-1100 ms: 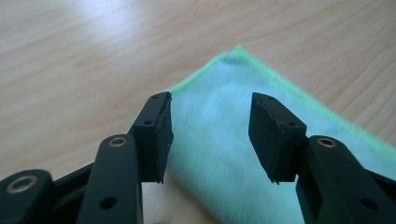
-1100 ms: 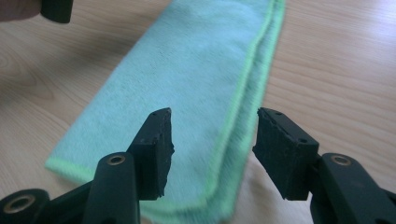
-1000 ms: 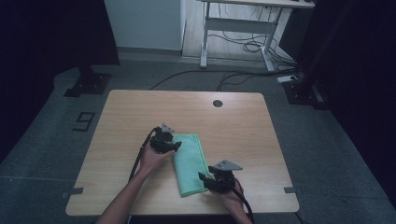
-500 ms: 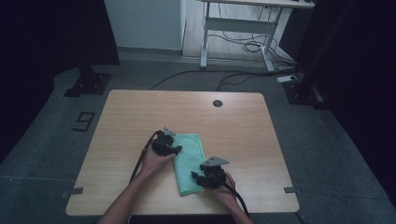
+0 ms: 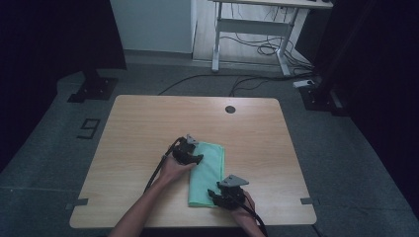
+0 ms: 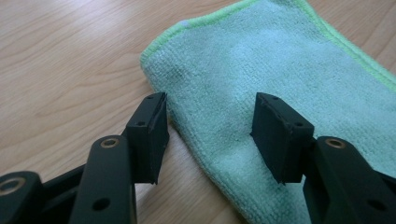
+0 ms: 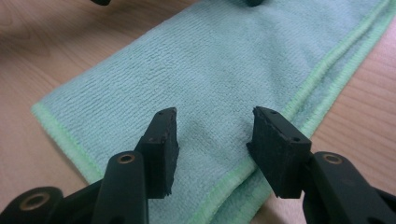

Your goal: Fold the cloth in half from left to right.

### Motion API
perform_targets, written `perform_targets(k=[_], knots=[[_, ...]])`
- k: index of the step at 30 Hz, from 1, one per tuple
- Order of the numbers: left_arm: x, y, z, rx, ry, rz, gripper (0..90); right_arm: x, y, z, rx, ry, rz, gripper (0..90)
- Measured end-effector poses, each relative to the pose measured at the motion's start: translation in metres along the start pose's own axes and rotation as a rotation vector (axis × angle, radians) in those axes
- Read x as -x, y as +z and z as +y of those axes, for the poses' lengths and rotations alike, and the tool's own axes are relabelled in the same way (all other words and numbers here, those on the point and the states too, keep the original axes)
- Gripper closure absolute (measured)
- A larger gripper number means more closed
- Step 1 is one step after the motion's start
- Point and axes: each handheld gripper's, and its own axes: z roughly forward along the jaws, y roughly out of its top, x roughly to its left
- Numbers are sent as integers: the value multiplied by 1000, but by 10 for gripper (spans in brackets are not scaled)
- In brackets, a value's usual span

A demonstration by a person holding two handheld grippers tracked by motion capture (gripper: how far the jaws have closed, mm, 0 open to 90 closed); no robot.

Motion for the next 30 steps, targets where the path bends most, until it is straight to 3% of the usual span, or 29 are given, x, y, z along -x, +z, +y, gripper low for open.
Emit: perform_targets(k=[7, 12, 16, 20, 24, 30], knots=[[2, -15, 12, 54, 16, -6, 452, 16, -3, 14, 45, 49, 19, 501], [0, -4, 23, 39, 6, -27, 465, 26, 12, 35, 53, 49, 23, 513], [-3, 10, 23, 5, -2, -34, 469, 27, 25, 50, 72, 44, 28, 522], [-9, 13, 21, -2, -23, -40, 471, 29, 39, 56, 33, 22, 16, 522], [-17, 8, 19, 11, -26, -43, 477, 33, 49, 51, -34, 18, 0, 522], [-24, 10, 13, -14, -37, -43, 487, 36, 50, 51, -40, 26, 2, 526]])
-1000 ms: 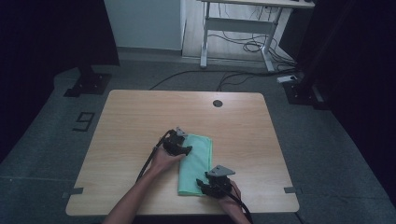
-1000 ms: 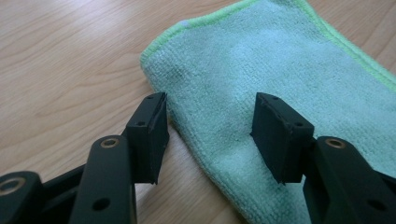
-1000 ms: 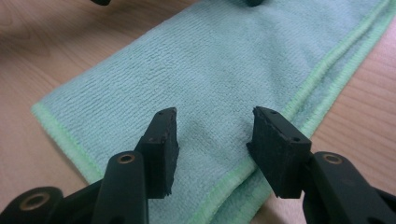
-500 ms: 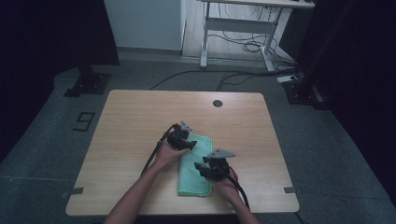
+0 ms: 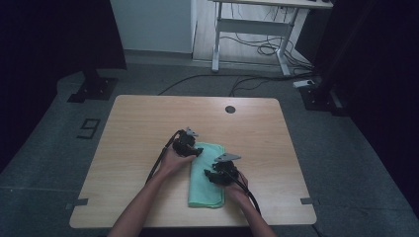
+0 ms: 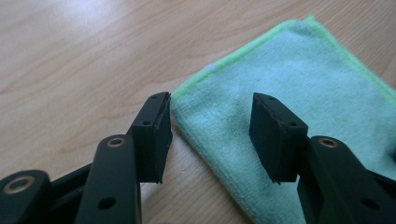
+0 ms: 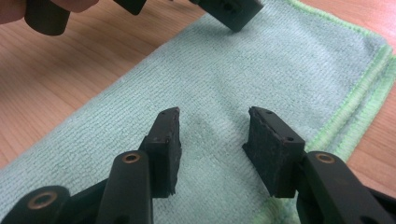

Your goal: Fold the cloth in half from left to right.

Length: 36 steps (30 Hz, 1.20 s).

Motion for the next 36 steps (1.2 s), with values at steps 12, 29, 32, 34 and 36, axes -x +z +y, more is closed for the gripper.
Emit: perform_targets(k=[12, 29, 32, 34, 36], knots=[[0, 3, -3, 14, -22, -5, 501, -10, 26, 36, 45, -27, 21, 564], [3, 3, -1, 5, -38, 18, 513, -53, 16, 3, -2, -198, 33, 510], [3, 3, -1, 10, -44, 19, 513, -59, 8, -5, -5, -212, 57, 501], [3, 3, -1, 9, -45, 20, 513, -63, 3, -10, -2, -224, 64, 500], [4, 3, -1, 9, -46, 23, 513, -66, -1, -15, 0, -228, 75, 498]])
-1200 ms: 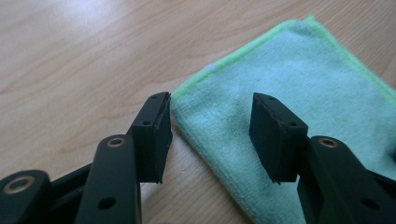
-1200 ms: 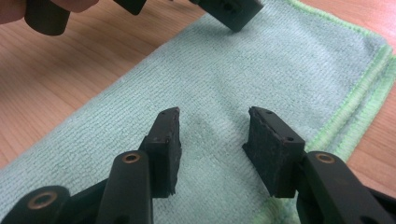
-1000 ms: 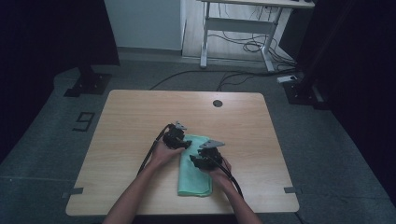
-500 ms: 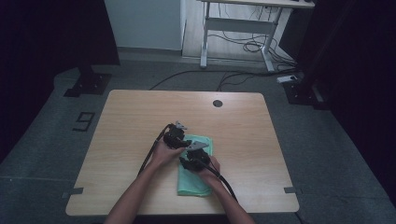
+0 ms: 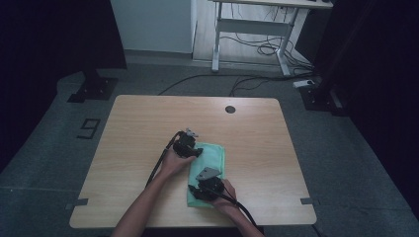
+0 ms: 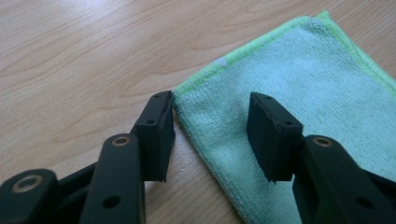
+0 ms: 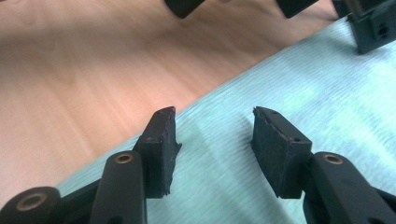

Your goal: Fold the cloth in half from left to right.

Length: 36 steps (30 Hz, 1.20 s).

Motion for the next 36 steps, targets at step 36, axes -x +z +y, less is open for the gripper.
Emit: perform_targets(k=[36], knots=[[-14, -20, -1, 60, -47, -14, 465, 39, -32, -1, 105, 127, 25, 373]])
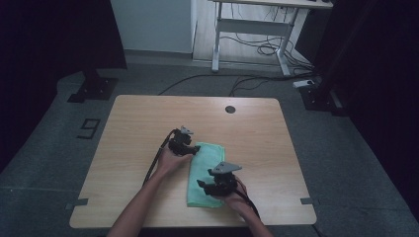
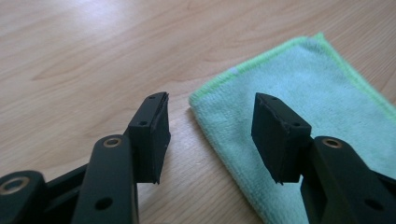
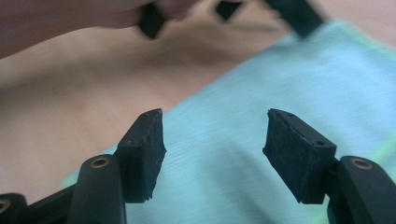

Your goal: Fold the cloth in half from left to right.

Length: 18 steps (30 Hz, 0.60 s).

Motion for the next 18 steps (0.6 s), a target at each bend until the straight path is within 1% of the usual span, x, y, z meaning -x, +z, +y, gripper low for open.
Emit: perform_targets(k=[3, 5, 8, 11, 13, 16, 18], knots=[[-5, -7, -1, 14, -16, 0, 457, 17, 0, 6, 5, 18, -40, 378], [-8, -12, -2, 16, -12, 5, 450, 30, 1, 10, 9, 36, -67, 382], [-12, -17, -2, 31, -15, 5, 445, 43, 4, 14, 10, 57, -100, 387], [-14, -20, -3, 38, -15, 8, 438, 53, 7, 18, 14, 75, -122, 391], [-16, -19, -4, 40, -19, 6, 437, 57, 10, 20, 9, 76, -129, 391], [-16, -17, -5, 29, -17, 8, 438, 66, 14, 22, 5, 84, -140, 397], [-16, -15, -5, 25, -15, 6, 438, 71, 15, 22, 10, 105, -142, 397]])
